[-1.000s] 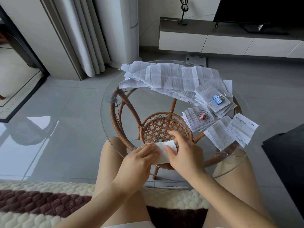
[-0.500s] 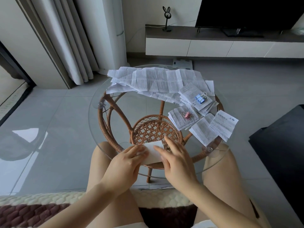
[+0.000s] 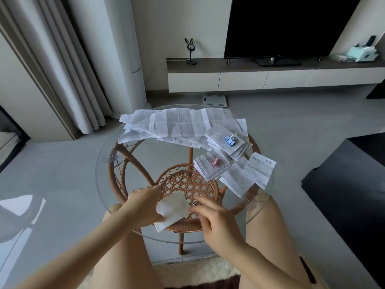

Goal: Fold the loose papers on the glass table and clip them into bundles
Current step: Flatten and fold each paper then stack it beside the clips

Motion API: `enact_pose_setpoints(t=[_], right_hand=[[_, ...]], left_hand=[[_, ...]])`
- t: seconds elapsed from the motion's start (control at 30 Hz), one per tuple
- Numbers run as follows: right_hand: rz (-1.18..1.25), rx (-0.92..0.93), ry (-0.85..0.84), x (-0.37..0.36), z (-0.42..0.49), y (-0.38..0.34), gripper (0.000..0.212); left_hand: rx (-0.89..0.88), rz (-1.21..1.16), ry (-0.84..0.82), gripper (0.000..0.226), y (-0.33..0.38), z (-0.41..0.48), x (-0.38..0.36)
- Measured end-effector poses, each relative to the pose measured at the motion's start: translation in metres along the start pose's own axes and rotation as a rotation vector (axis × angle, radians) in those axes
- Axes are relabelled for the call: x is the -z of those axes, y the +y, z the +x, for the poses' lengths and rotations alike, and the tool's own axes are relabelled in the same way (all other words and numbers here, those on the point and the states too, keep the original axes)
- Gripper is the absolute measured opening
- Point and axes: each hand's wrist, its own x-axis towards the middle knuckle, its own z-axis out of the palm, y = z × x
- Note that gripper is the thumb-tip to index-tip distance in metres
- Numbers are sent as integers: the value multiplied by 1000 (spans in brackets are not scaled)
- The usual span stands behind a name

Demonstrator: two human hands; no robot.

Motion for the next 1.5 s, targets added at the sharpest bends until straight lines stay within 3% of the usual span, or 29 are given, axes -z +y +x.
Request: enact_pose_setpoints(t=[0.13,0.37,0.47,0.57,0.63,0.8,0.93,1.17,1.33,1.4,1.5], right_hand=[[-11,-11,66,18,-3,2,29],[-37,2,255,50,14,16,17],[-81,-20,342,66,36,22,14],[-87,-147,326,77,68,31,16],[-128,-226,275,79,89,36,21],[-263,-312,89,71,120,43,33],[-270,-298,46,63,121,50,20],[-285,-358,85,62,124,52,14],[-441,-376,260,78,129,45,13],[-369,-303,329,78,133,44,12],[-292,-175,110,70,136,44,14]], left_hand=[[24,7,-79,56,-5,5,4],[39,-113,76,20,-9,3,7],[26,-367,131,4,2,9,33],[80,-786,192,10,26,22,60],[135,-928,246,8,45,39,66],[257,-966,348,10,76,88,67],[284,-937,252,10,84,114,58],[357,-694,178,13,88,127,36],[306,-674,174,14,88,128,34],[284,-685,153,17,87,127,35],[255,-732,122,15,87,128,36]])
